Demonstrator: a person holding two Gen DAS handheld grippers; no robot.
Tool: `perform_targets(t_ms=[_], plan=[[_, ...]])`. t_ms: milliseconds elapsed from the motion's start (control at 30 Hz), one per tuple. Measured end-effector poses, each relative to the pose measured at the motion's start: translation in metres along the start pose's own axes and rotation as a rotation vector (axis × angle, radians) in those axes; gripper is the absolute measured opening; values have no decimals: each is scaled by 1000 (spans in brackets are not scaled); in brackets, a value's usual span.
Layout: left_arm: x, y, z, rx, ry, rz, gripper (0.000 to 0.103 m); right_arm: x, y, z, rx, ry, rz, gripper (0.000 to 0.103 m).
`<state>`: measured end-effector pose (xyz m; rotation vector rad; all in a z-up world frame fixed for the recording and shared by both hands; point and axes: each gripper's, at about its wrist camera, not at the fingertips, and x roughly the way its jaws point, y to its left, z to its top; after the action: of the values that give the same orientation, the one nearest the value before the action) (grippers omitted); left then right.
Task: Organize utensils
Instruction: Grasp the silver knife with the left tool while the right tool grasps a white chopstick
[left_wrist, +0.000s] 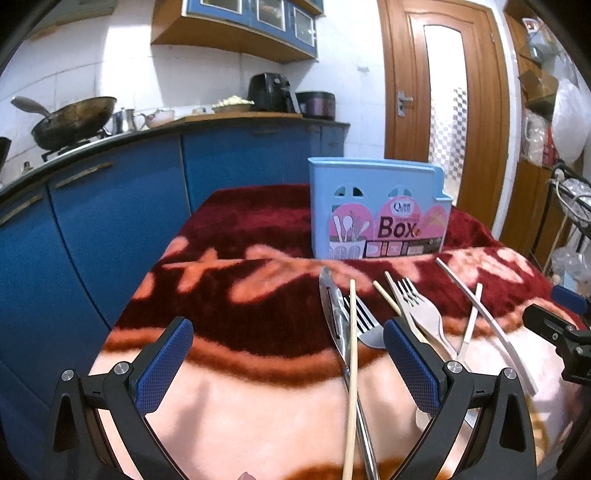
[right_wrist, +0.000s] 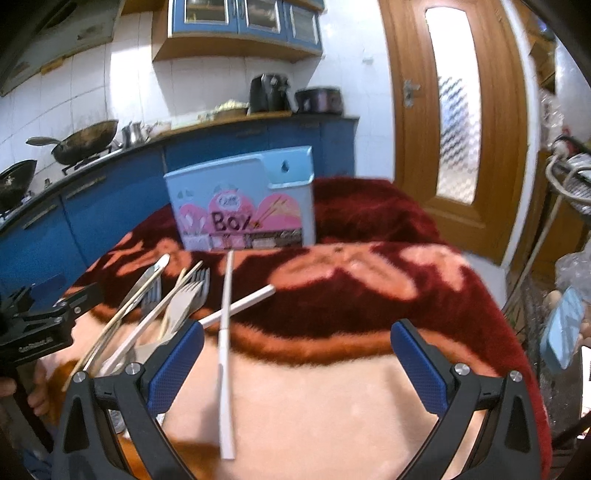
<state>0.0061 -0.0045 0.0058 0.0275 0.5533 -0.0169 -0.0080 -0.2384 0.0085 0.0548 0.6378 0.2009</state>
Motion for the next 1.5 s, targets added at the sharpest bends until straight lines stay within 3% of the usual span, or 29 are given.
perform_targets(t_ms=[133, 300, 433, 600, 733, 800, 833, 900, 1200, 1500], plan=[[3, 5, 6, 7, 46, -17, 99, 7, 5, 9, -14, 104, 45, 93], [17, 13, 16, 0, 180, -97, 79, 25, 12, 18, -24, 256, 96, 69], [32, 15, 22, -22, 300, -204, 68, 41, 17, 24, -41, 369, 133, 57], [57, 17, 26, -81, 424, -267, 45, 56, 17, 28, -34, 446, 137, 36], [74, 14, 27, -100, 490, -317, 28, 61, 18, 31, -47, 475, 147, 25], [81, 14, 25, -119, 517, -335, 13, 64, 17, 32, -45, 487, 149, 14], [84, 13, 27, -125, 524, -339, 12, 65, 16, 32, -49, 490, 144, 11], [85, 12, 27, -128, 515, -349, 5, 64, 15, 32, -47, 493, 147, 9], [69, 25, 29, -79, 504, -243, 4, 48, 9, 26, -85, 560, 103, 7], [85, 20, 30, -67, 628, -311, 5, 65, 13, 37, -118, 649, 99, 8]])
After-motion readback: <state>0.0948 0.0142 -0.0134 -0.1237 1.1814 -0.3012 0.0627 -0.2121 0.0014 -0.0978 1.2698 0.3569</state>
